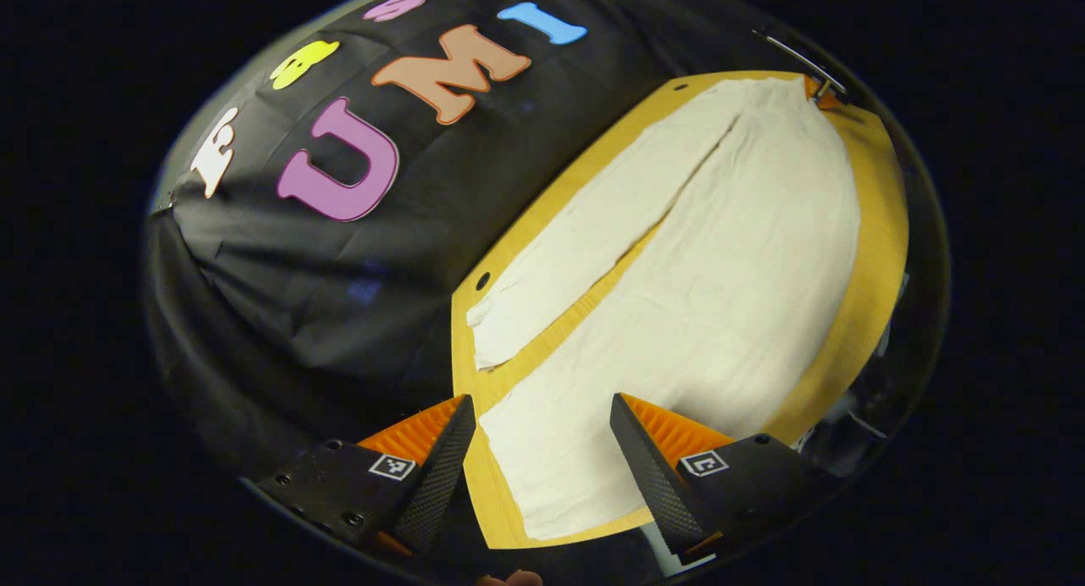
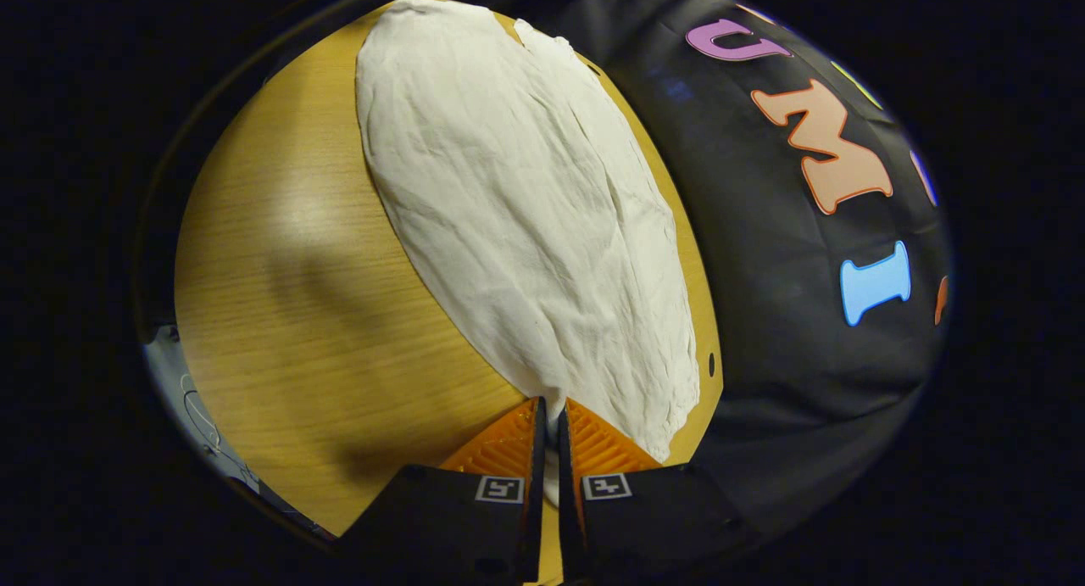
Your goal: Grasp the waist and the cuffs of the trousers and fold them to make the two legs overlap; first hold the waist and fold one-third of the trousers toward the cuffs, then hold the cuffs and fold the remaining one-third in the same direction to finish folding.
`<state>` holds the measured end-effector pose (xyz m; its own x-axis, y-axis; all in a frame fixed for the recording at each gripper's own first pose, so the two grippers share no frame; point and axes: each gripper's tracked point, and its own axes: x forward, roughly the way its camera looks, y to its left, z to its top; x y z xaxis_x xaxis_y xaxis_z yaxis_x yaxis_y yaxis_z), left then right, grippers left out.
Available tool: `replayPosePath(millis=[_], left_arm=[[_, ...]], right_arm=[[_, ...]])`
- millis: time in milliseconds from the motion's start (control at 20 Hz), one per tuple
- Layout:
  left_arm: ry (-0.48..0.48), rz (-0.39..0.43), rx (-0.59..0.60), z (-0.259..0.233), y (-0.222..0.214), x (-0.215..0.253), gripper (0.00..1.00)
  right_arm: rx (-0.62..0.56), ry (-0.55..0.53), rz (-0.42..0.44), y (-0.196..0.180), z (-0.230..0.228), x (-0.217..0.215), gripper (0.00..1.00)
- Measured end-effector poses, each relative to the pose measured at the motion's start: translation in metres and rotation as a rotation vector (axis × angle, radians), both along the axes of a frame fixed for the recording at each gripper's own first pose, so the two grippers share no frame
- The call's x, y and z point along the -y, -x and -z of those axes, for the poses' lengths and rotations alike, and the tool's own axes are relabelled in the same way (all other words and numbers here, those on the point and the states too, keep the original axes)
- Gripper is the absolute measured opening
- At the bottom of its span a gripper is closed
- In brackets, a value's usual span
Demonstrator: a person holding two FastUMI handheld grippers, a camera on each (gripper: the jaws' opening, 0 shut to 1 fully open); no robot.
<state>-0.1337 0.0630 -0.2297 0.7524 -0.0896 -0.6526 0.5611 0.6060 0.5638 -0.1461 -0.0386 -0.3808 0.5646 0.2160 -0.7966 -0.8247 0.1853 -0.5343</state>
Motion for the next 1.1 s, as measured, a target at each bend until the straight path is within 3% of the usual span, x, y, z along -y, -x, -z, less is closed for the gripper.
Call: replayPosePath(millis=[200, 600, 800, 1100], left_arm=[[-0.06, 0.084, -0.103, 0.021, 0.037, -0.005, 0.97], [-0.183, 0.145, -0.277, 0.062, 0.081, -0.036, 0.97], [-0.203, 0.16, -0.282, 0.067, 0.074, -0.033, 0.97], [-0.307, 0.291, -0.255, 0.077, 0.051, -0.027, 0.87]], right_arm=[[0.006, -0.005, 0.007, 0.0, 0.0, 0.002, 0.11], [0.019, -0.005, 0.002, 0.0, 0.0, 0.0, 0.11], [0.03, -0.003, 0.001, -0.002, -0.001, -0.001, 0.11], [0.045, -0.004, 0.009, -0.003, -0.001, -0.001, 0.11]])
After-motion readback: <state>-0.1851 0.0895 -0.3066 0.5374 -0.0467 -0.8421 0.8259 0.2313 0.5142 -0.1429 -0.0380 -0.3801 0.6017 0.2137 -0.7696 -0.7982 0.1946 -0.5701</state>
